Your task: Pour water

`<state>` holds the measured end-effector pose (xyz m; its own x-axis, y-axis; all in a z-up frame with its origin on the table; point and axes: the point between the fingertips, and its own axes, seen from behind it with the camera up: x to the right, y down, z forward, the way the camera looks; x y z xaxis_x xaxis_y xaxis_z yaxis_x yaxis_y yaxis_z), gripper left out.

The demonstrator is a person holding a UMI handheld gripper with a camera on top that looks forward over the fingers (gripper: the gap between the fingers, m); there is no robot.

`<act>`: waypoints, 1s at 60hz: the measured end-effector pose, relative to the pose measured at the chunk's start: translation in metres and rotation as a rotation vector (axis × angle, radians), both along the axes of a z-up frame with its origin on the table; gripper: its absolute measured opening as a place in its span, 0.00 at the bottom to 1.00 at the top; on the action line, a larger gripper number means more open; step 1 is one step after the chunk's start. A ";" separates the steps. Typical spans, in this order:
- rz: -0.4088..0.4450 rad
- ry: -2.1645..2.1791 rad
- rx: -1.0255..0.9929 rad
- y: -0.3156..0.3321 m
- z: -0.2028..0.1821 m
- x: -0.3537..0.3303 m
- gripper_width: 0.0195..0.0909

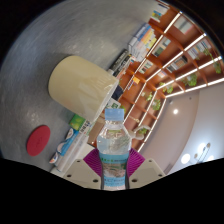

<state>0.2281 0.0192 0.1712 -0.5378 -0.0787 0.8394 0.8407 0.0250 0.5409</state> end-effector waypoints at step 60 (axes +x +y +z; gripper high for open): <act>-0.010 1.968 -0.335 -0.025 -0.019 0.050 0.11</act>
